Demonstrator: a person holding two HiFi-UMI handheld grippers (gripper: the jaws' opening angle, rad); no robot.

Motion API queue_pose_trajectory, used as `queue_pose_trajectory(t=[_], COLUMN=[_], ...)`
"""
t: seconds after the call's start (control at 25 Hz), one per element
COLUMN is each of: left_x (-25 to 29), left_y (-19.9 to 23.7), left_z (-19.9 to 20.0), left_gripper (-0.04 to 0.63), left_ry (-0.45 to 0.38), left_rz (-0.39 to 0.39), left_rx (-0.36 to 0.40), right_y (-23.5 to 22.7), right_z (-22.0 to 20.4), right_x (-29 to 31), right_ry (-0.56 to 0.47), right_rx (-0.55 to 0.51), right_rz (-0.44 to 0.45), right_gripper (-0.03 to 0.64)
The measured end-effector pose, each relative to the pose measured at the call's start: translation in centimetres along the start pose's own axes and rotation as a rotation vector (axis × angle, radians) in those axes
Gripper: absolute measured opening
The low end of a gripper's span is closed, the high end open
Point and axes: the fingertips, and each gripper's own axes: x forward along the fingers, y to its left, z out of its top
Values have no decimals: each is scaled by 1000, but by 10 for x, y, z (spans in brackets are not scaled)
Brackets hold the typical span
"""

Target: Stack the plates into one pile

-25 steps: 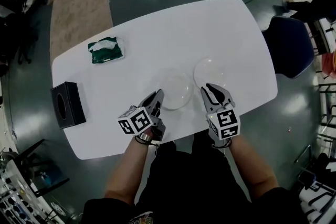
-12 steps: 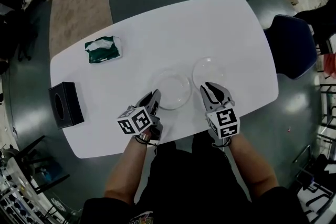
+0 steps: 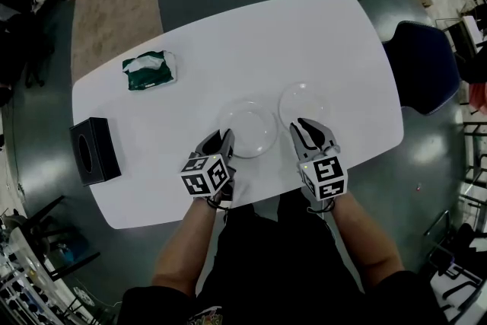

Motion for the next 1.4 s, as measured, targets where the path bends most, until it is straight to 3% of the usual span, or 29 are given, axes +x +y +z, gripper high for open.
queue_pose_trajectory(t=[0.2, 0.4, 0.56, 0.76, 1.04, 1.4], left_x=[3, 4, 1, -6, -11, 4], left_y=[4, 4, -1, -11, -49, -109], left_z=[-4, -5, -6, 5, 12, 9], left_gripper=[115, 117, 169, 178, 178, 178], left_ry=[24, 23, 24, -18, -60, -71], left_rz=[76, 92, 90, 102, 48, -39], left_rx=[126, 164, 208, 263, 391, 488], right_y=[0, -2, -5, -9, -18, -46], right_z=[-3, -2, -2, 1, 2, 2], right_x=[-3, -8, -16, -24, -30, -40], right_ry=[1, -5, -9, -15, -34, -44], right_rx=[3, 2, 9, 12, 29, 35], right_rz=[-5, -11, -16, -21, -34, -39], right_gripper=[83, 84, 91, 95, 104, 110])
